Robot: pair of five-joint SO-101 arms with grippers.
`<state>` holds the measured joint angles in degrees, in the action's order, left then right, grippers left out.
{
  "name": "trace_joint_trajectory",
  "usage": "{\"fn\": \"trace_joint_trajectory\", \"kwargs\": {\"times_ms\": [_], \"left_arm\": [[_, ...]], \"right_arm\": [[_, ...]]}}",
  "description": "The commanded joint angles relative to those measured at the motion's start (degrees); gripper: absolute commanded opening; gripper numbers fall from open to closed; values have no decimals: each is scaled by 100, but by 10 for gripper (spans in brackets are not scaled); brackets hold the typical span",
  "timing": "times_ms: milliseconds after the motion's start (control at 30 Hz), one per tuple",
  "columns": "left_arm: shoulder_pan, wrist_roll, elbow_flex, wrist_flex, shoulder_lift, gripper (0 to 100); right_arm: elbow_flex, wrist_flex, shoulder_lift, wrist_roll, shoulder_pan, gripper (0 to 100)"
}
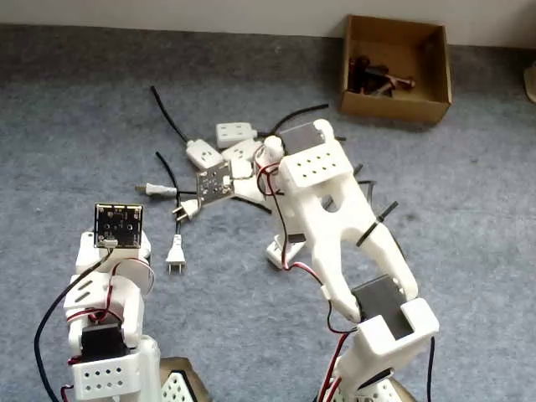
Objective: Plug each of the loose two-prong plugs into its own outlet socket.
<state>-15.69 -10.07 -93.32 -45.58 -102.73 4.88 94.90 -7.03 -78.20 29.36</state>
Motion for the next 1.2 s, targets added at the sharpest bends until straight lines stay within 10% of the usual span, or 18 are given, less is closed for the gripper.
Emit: {"fn": "trace_joint_trajectory", "kwargs": {"times_ms": [0,1167], "left_arm": [[-13,44,171,18,-66,7],[-13,26,163,26,-66,7]], "right_arm": [[-13,75,66,-149,-92,5],[48,-259,-418,-193,-92,5]]}}
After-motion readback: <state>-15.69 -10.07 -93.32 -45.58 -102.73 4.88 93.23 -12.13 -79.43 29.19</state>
